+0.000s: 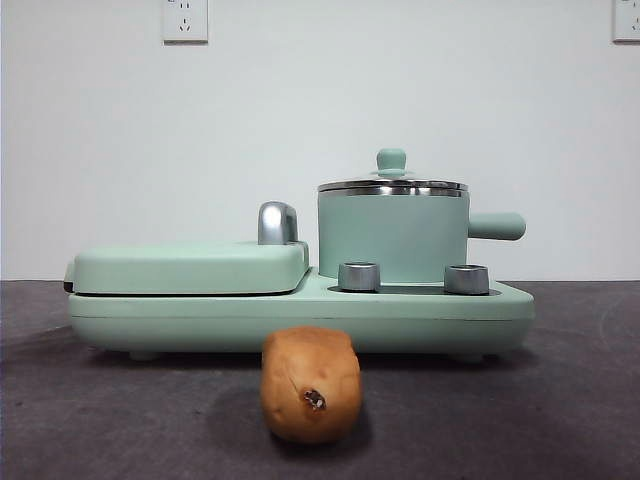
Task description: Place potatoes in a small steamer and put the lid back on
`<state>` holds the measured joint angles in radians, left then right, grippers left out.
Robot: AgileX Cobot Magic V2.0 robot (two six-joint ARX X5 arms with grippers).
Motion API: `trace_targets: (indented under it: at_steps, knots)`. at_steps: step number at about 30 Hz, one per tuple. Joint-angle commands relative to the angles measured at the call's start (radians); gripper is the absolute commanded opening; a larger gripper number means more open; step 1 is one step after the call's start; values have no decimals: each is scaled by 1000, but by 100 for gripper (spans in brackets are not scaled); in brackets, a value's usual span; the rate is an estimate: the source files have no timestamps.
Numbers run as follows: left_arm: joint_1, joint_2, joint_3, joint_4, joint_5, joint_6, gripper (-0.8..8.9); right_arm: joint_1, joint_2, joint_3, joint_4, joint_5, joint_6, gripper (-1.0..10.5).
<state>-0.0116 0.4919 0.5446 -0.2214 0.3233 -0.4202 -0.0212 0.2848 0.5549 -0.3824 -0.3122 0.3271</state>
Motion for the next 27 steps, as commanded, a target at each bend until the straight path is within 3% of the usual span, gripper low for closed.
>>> trace_targets:
  at_steps: [1,7,11,19,21,23,25,27]
  knots:
    - [-2,97,109,-8,58,44,9,-1,82,93,-67,-69,-56,12]
    - [-14,289,288,-38,176,81,9,-1,243,255,-222,-199,-156,12]
    - [-38,387,373,-91,218,136,12,-1,314,306,-239,-281,-161,13]
    - [-116,507,452,-179,251,250,39,-1,368,317,-240,-302,-160,14]
    - [-143,527,464,-188,251,262,107,-1,368,317,-240,-302,-160,18]
    - [-174,549,475,-190,252,263,252,-1,369,317,-240,-302,-160,67]
    - [-202,571,487,-191,252,264,373,-1,369,317,-240,-302,-160,176]
    - [-232,599,502,-191,252,272,433,-1,369,317,-240,-302,-160,310]
